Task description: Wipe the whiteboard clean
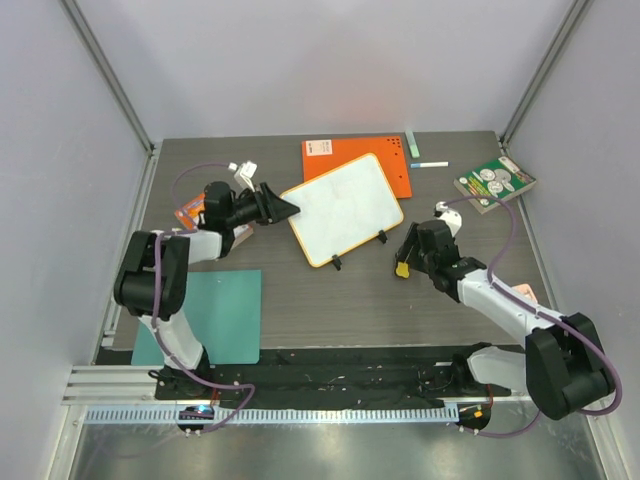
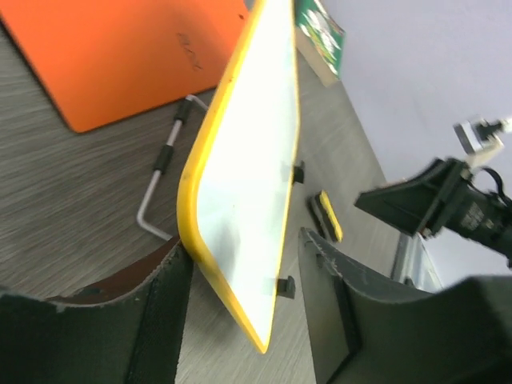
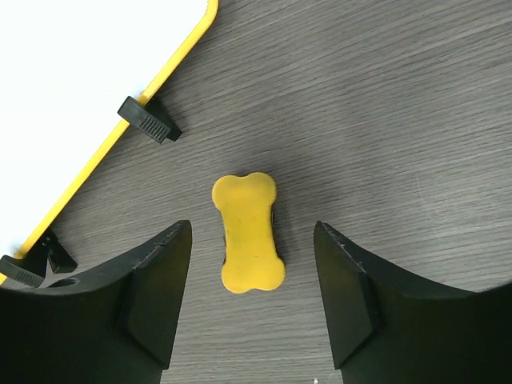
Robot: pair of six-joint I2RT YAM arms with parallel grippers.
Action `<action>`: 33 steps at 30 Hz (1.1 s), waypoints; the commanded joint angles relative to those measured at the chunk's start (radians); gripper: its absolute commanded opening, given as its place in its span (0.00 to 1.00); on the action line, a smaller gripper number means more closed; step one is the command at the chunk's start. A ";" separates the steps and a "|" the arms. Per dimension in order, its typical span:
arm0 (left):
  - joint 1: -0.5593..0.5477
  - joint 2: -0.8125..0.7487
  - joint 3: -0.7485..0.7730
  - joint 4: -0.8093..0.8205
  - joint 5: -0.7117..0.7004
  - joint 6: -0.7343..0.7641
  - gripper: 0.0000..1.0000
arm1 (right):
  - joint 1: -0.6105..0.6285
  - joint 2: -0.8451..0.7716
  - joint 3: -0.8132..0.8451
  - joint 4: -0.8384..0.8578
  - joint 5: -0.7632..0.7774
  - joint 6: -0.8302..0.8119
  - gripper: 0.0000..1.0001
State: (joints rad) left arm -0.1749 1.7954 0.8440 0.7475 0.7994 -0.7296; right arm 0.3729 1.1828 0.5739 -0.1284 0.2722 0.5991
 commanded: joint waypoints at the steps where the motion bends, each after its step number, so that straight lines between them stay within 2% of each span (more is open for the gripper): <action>1: -0.003 -0.108 -0.005 -0.200 -0.193 0.128 0.56 | 0.003 -0.041 -0.006 0.006 -0.007 0.007 0.74; 9: -0.003 -0.270 -0.034 -0.382 -0.448 0.170 0.65 | 0.003 -0.066 -0.006 -0.008 0.002 0.005 0.92; 11: -0.018 -0.353 -0.063 -0.413 -0.514 0.192 0.66 | 0.001 -0.074 -0.008 -0.010 0.007 0.001 0.93; 13: -0.037 -0.440 -0.078 -0.453 -0.560 0.217 0.58 | 0.003 -0.084 -0.008 -0.014 0.010 0.001 0.93; 14: -0.057 -0.464 -0.080 -0.483 -0.560 0.226 0.44 | 0.003 -0.089 -0.011 -0.014 0.012 -0.002 0.93; 16: -0.099 -0.510 -0.071 -0.514 -0.545 0.222 0.28 | 0.003 -0.101 -0.014 -0.013 0.013 -0.002 0.93; 17: -0.127 -0.518 -0.060 -0.572 -0.551 0.235 0.11 | 0.001 -0.103 -0.017 -0.011 0.016 -0.005 0.93; 19: -0.232 -0.531 -0.031 -0.635 -0.586 0.266 0.01 | 0.003 -0.107 -0.011 -0.023 0.024 -0.007 0.93; 22: -0.361 -0.534 -0.026 -0.680 -0.609 0.273 0.00 | 0.001 -0.124 -0.006 -0.031 0.028 -0.009 0.94; 25: -0.441 -0.495 -0.042 -0.639 -0.560 0.223 0.00 | 0.003 -0.138 -0.002 -0.037 0.032 -0.007 0.95; 28: -0.526 -0.429 -0.060 -0.594 -0.569 0.208 0.00 | 0.003 -0.144 0.001 -0.043 0.039 -0.002 0.98; 33: -0.610 -0.300 -0.098 -0.521 -0.626 0.171 0.00 | 0.003 -0.149 0.011 -0.060 0.053 0.002 1.00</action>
State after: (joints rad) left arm -0.7334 1.4158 0.7799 0.1589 0.2230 -0.5209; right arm 0.3729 1.0576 0.5606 -0.1795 0.2928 0.5980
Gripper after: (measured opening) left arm 0.002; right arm 0.995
